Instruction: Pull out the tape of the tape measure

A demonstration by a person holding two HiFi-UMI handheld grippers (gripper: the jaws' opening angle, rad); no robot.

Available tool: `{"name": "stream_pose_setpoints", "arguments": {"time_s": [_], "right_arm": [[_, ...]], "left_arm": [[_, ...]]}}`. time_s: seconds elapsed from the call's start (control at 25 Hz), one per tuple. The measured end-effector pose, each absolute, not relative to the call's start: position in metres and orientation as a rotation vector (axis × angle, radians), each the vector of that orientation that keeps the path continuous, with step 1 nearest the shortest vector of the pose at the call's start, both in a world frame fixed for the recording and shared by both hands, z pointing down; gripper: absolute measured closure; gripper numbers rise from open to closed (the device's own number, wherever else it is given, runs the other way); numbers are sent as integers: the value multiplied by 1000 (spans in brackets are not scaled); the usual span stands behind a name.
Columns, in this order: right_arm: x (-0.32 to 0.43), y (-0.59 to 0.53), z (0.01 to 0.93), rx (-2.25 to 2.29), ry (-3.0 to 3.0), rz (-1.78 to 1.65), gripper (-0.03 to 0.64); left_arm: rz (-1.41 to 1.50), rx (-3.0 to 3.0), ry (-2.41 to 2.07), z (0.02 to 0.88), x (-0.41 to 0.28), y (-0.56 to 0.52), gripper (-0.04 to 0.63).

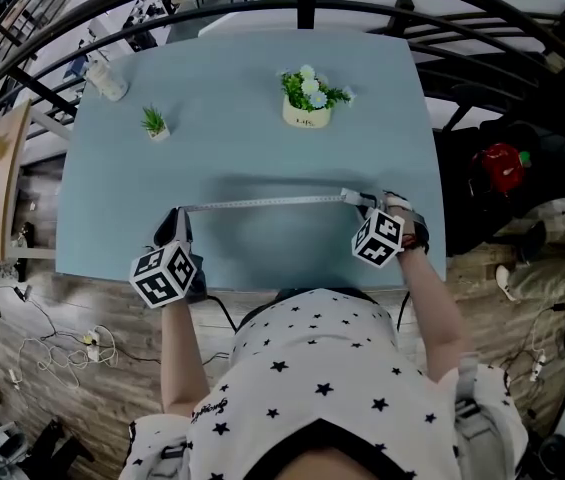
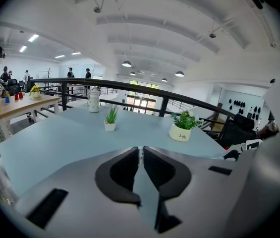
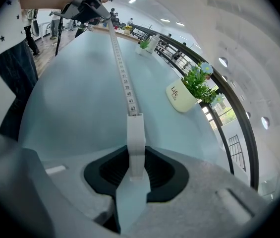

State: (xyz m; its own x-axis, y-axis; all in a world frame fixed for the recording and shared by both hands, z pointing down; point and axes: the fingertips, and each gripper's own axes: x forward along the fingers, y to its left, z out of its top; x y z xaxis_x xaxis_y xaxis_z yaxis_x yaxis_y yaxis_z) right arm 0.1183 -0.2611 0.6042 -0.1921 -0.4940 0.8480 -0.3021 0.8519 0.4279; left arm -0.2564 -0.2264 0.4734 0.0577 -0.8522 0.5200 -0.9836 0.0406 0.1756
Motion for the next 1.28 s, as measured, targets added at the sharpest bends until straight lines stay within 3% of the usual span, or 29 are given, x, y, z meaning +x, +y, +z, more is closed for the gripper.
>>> {"name": "stream_pose_setpoints", "arguments": {"time_s": [0.44,1.28], "right_arm": [[92,-266,605,592,-1844,-145,517],[43,-285,602,627,-2031,164,517]], "left_arm": [[313,1805,-1819,490,-261,-234,561],[368,1835,-1598,543,-205,-260,561]]}}
